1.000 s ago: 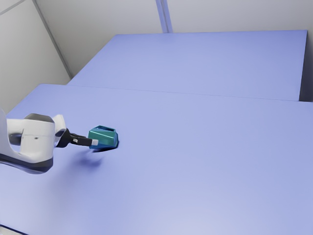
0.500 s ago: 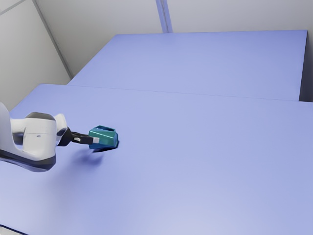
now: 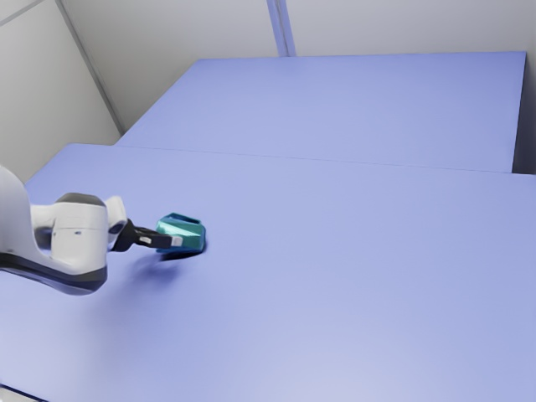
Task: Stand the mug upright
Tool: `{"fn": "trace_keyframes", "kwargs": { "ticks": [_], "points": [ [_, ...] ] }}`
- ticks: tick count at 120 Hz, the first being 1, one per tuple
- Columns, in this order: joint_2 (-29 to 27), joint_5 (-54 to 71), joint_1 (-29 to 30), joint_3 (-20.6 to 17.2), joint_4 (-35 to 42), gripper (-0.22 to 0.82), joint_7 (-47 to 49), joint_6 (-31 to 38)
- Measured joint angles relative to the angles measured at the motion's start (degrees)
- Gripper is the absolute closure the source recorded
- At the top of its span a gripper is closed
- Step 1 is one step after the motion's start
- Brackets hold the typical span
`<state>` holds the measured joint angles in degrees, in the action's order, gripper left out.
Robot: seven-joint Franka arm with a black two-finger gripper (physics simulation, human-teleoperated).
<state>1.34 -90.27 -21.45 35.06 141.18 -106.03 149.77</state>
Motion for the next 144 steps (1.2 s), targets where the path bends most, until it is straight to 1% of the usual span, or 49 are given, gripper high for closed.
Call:
{"fn": "trace_keyframes", "kwargs": {
  "ticks": [19,42,64,84,103,119,144],
  "points": [
    [-0.14,-0.34,-3.15,-0.45,-0.28,0.29,-0.20,-0.14],
    [-0.05,-2.23,-4.25,-1.75,-1.16,0.32,-0.38,-0.51],
    [-0.08,-3.86,-3.09,-2.59,-2.57,0.44,-0.48,-1.08],
    [-0.16,-5.83,-1.41,-3.45,-3.41,0.63,-0.53,-1.29],
    [-0.16,-7.01,-1.36,-3.88,-3.88,0.72,-0.62,-1.23],
    [-0.69,-7.11,-1.48,-4.67,-4.98,0.75,-0.39,-1.08],
    [-2.28,-6.66,-3.05,-4.79,-4.97,0.78,-0.13,-0.62]
  ]
}}
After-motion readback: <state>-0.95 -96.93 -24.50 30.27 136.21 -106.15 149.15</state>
